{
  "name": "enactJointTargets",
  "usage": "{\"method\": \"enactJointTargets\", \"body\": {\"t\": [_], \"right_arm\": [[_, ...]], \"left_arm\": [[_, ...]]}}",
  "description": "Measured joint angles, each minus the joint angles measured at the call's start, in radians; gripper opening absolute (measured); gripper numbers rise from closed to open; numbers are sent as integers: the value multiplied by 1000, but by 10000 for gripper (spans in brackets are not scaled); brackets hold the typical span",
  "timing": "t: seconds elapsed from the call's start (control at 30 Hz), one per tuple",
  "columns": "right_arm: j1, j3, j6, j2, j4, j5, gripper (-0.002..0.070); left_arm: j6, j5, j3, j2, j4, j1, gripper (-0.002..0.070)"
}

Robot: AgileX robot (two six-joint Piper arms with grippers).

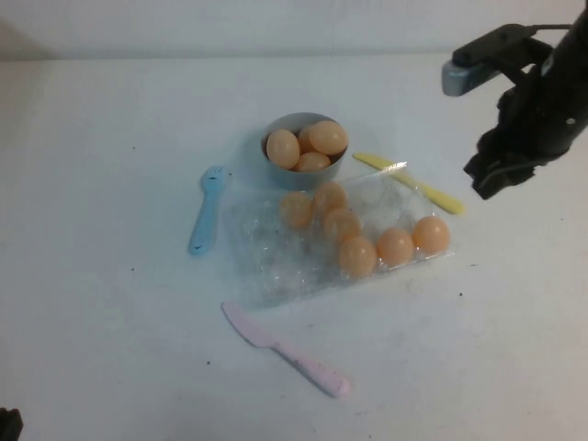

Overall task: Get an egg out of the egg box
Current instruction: Pick up the egg from the plastic box

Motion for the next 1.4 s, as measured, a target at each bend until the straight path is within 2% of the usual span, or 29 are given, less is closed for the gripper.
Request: {"method": "enactJointTargets", "body": {"t": [0.07, 0.13, 0.23, 0.43, 0.73, 1.4], "right_arm": [[16, -44, -22, 40, 23, 2, 337], [36, -76, -25, 77, 28, 4, 434], [60, -103, 0, 128, 30, 7, 487], [98, -128, 10, 224, 5, 9, 488], [108, -136, -9, 247, -73, 9, 488], [108, -136, -13, 323, -83, -60, 462]], "left_arm": [[0, 0, 0, 0, 0, 0, -3], [0, 0, 0, 0, 0, 0, -3], [0, 0, 0, 0, 0, 0, -4], [0, 0, 0, 0, 0, 0, -3], [0, 0, 0, 0, 0, 0, -3], [0, 0, 0, 0, 0, 0, -3]]}}
